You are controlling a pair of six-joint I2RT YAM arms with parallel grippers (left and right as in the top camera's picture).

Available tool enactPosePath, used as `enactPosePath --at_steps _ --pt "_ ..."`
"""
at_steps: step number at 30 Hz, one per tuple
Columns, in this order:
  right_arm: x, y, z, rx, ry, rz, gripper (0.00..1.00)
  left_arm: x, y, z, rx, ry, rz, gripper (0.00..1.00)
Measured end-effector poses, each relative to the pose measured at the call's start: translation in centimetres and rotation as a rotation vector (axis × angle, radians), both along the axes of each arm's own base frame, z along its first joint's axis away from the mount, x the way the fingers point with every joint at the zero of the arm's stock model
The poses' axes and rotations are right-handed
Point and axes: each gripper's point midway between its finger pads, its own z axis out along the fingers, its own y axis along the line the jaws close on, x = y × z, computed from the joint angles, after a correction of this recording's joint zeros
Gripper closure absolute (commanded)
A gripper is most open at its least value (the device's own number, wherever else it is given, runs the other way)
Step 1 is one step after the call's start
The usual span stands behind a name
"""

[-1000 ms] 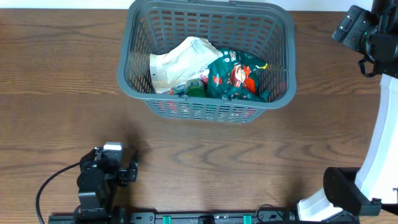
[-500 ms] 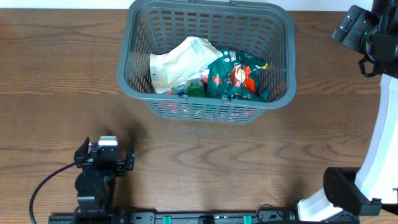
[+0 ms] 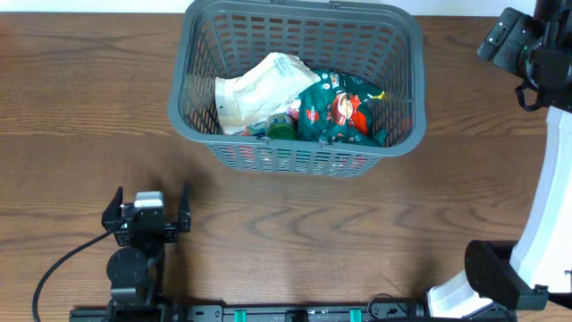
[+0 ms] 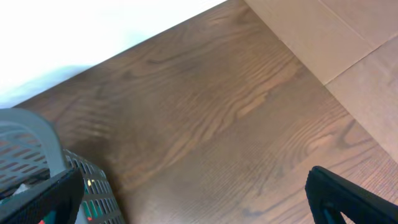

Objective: Pack container

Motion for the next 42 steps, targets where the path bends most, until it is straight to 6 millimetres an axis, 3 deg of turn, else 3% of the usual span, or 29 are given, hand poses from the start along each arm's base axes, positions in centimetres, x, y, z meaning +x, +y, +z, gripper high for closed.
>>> enactPosePath --at_steps 6,25,42 --pt "0.00 0.00 0.00 0.000 0.000 0.000 0.01 0.62 0.01 0.64 -0.022 -0.083 0.003 0.01" --pt "0.00 0.00 0.00 0.000 0.000 0.000 0.01 0.63 0.02 0.66 -0.051 -0.089 0.007 0.01" --pt "0.00 0.00 0.00 0.000 0.000 0.000 0.01 0.56 0.59 0.67 -0.197 -0.109 0.059 0.01"
